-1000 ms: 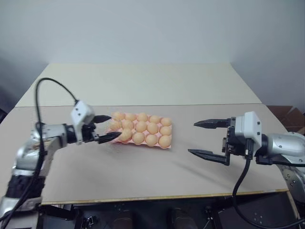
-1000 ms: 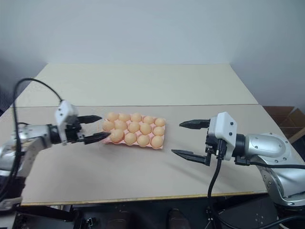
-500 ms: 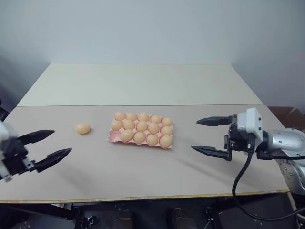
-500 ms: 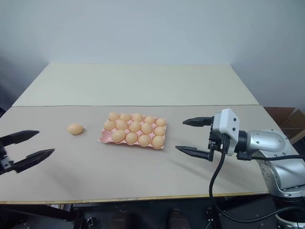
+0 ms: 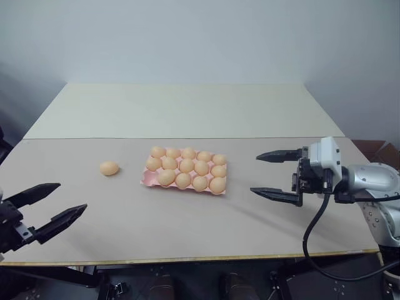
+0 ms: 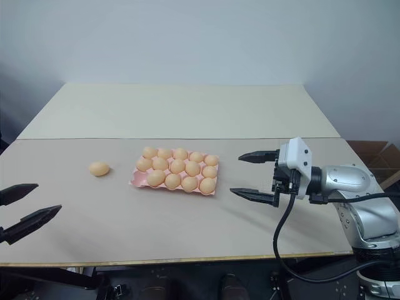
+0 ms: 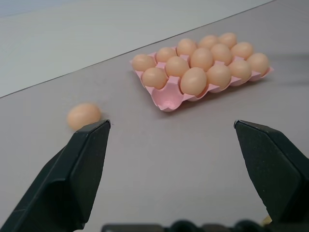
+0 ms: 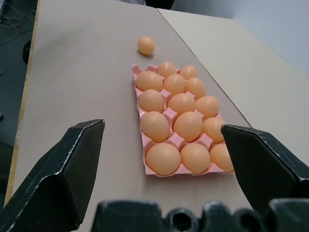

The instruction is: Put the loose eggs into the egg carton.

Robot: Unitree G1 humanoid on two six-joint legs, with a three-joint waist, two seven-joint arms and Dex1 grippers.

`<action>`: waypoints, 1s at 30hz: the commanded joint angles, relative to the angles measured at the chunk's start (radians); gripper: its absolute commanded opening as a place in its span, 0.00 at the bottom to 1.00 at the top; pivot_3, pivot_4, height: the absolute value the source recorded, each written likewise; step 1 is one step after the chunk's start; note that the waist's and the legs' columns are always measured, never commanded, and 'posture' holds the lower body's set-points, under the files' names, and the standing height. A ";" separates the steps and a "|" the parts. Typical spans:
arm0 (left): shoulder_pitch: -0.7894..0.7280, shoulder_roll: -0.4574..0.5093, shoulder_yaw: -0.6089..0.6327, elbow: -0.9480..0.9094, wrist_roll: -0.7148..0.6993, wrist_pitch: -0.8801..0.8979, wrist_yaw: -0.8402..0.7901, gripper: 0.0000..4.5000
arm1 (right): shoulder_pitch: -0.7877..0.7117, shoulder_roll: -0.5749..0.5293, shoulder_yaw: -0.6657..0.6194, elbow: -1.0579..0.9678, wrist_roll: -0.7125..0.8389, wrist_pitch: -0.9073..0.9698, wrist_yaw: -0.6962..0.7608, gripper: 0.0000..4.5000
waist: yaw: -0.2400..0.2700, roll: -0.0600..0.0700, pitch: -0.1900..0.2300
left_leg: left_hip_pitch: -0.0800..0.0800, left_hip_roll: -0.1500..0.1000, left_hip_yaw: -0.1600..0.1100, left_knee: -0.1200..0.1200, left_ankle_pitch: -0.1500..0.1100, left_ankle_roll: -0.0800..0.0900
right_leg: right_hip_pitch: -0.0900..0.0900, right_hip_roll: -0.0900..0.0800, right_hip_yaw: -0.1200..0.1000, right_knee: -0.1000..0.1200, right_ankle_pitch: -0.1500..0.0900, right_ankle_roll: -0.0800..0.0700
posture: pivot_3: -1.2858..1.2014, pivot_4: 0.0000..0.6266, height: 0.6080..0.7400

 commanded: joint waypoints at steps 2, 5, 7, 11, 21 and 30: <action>-0.047 -0.008 -0.039 0.003 0.048 -0.034 0.126 0.99 | -0.040 0.002 -0.008 -0.005 -0.002 -0.022 0.002 1.00 | 0.001 0.000 0.000 | 0.000 0.000 0.000 0.000 0.000 0.000 | 0.000 0.000 0.000 0.000 0.000 0.000 | 0.52 0.24 1.00; -0.086 0.015 -0.115 0.050 0.115 0.002 0.233 0.99 | -0.041 0.001 -0.009 -0.008 -0.004 -0.021 0.003 1.00 | 0.001 0.000 0.000 | 0.001 0.000 0.000 0.000 0.000 0.000 | 0.000 0.000 0.000 0.000 0.000 0.000 | 0.52 0.24 1.00; -0.155 0.040 -0.194 0.112 0.154 0.010 0.289 0.99 | -0.040 0.001 -0.008 -0.011 -0.005 -0.021 0.001 1.00 | 0.004 0.000 0.000 | 0.000 0.000 0.000 0.000 0.000 0.000 | 0.000 0.001 0.000 0.000 0.000 0.000 | 0.52 0.24 1.00; -0.350 0.093 -0.375 0.274 0.257 0.014 0.400 0.99 | -0.037 0.008 -0.004 -0.027 -0.006 -0.018 -0.011 1.00 | 0.009 0.000 0.000 | 0.001 0.000 -0.001 0.000 0.000 0.000 | 0.002 0.001 0.000 0.001 0.000 0.000 | 0.52 0.24 1.00; -0.795 0.060 -0.743 0.771 0.404 -0.114 0.326 0.99 | -0.041 0.000 -0.011 -0.056 0.003 -0.009 -0.028 1.00 | 0.004 -0.001 -0.001 | -0.002 -0.001 0.000 -0.001 0.000 0.000 | 0.000 0.001 0.000 0.000 0.005 0.004 | 0.52 0.24 1.00; -0.963 0.000 -0.907 1.049 0.528 -0.255 0.224 0.99 | -0.031 -0.007 -0.019 -0.080 0.012 -0.002 -0.041 1.00 | 0.004 -0.001 -0.001 | -0.002 -0.001 0.000 0.000 0.000 0.000 | 0.000 0.001 0.000 0.000 0.005 0.005 | 0.52 0.24 1.00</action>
